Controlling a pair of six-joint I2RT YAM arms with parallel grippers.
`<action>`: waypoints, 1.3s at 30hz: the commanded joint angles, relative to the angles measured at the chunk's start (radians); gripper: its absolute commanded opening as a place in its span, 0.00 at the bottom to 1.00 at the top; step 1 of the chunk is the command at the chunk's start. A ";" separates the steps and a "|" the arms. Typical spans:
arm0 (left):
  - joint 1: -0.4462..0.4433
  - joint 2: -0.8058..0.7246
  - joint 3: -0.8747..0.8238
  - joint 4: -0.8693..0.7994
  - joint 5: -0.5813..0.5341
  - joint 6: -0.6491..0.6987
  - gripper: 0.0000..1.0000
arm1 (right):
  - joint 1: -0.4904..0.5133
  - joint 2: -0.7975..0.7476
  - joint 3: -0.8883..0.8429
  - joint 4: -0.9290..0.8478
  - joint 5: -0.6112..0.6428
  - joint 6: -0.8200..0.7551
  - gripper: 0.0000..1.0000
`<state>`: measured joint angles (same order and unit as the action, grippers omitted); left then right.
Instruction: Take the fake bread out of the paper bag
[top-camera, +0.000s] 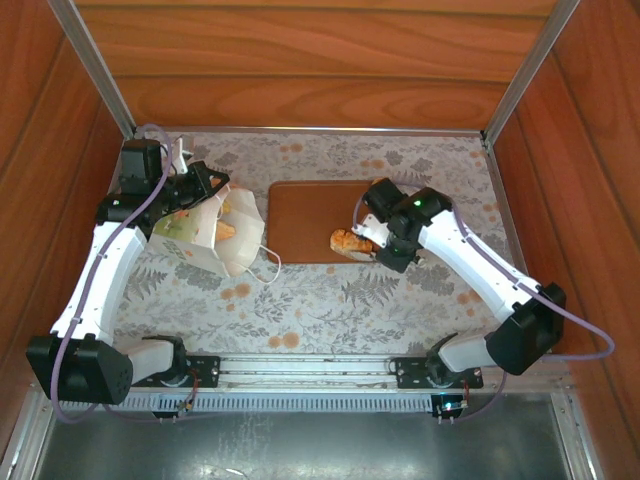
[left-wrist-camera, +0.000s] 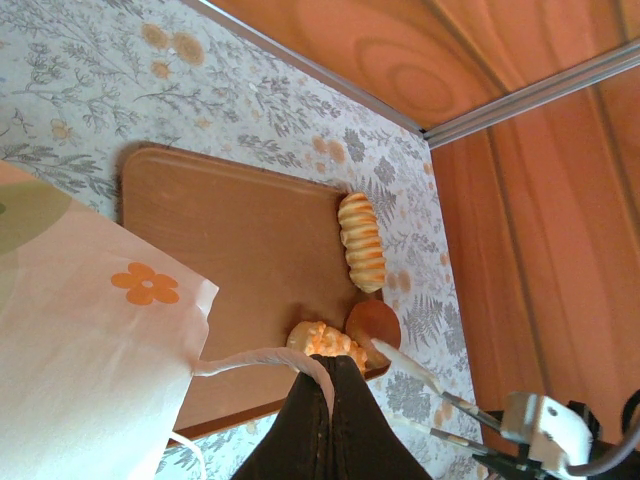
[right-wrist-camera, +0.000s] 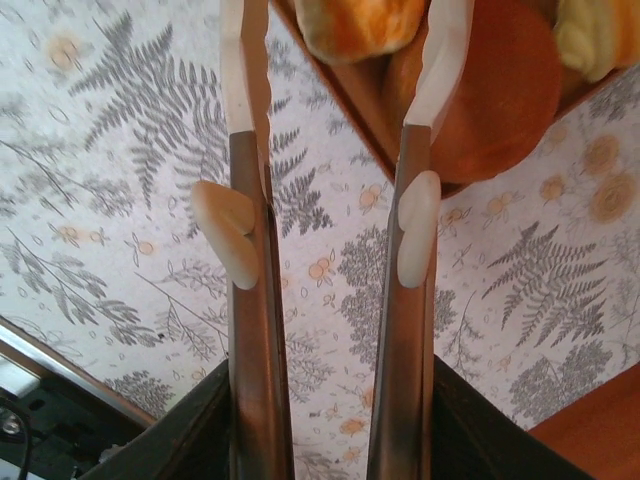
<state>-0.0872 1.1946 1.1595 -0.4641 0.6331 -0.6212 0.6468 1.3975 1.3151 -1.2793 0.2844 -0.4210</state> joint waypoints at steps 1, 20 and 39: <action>0.000 -0.011 -0.012 0.019 0.010 0.020 0.00 | -0.007 0.018 0.078 0.027 -0.074 0.087 0.46; 0.002 -0.021 -0.017 0.019 0.001 0.015 0.00 | -0.005 0.438 0.362 -0.068 -0.242 0.410 0.46; 0.001 -0.013 -0.014 0.019 0.001 0.012 0.00 | -0.005 0.389 0.332 -0.063 -0.232 0.339 0.47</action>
<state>-0.0872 1.1942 1.1484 -0.4637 0.6323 -0.6216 0.6468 1.8198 1.6352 -1.3342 0.0444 -0.0799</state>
